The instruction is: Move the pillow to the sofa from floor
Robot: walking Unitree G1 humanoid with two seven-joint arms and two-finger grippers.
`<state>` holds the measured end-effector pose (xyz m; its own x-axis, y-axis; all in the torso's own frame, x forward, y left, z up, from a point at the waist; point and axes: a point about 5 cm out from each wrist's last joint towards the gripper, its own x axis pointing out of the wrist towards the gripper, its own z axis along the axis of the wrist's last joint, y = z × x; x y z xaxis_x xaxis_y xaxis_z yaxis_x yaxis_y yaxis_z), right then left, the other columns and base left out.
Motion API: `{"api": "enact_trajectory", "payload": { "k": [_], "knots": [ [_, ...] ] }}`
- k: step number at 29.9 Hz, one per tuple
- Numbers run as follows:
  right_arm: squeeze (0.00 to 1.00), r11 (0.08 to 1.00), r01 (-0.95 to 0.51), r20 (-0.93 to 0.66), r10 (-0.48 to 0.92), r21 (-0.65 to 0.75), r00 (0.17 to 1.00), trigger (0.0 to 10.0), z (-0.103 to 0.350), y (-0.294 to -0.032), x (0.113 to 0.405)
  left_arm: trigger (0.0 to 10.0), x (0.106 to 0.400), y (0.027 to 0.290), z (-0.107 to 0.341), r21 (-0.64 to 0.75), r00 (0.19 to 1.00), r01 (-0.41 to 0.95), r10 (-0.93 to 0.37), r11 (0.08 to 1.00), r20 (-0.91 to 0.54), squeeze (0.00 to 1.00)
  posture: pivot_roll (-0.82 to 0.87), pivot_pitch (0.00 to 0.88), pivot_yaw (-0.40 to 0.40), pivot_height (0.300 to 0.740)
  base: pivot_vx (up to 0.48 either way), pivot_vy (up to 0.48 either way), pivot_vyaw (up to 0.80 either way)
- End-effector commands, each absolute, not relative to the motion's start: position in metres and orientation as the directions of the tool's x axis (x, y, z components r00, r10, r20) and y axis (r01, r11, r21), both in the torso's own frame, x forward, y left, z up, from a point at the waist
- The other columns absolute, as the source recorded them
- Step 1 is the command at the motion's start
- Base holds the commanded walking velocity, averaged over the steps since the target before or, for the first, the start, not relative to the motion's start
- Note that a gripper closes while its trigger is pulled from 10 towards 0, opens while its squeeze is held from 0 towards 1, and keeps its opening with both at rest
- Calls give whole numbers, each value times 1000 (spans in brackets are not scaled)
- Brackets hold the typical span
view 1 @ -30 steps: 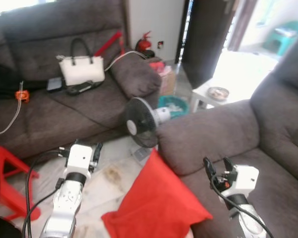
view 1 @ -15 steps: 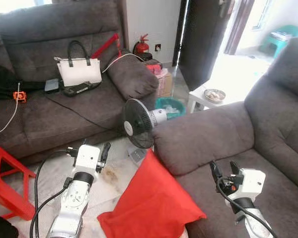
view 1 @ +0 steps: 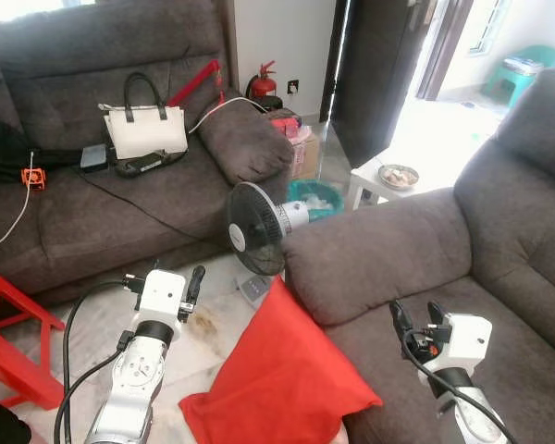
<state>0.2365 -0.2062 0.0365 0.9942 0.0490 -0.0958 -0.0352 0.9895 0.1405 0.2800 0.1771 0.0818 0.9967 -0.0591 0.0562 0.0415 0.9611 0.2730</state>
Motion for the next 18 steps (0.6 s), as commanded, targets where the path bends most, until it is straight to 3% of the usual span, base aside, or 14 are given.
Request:
{"api": "enact_trajectory", "payload": {
  "k": [1,7,18],
  "knots": [
    [0,991,-40,-104,54,131,993,10000,37,-207,238,10000,281,176,83,273,997,39,-56,961,56,0,72,0,-39,661,0,0,0],
    [0,991,-48,-98,61,127,993,10000,39,-207,240,10000,281,177,82,269,997,32,-49,963,56,0,72,0,-46,636,0,0,0],
    [0,992,-44,-67,52,122,996,10000,45,-209,245,10000,282,177,82,264,998,15,-32,964,58,0,74,0,-56,636,0,0,0]
  ]
}}
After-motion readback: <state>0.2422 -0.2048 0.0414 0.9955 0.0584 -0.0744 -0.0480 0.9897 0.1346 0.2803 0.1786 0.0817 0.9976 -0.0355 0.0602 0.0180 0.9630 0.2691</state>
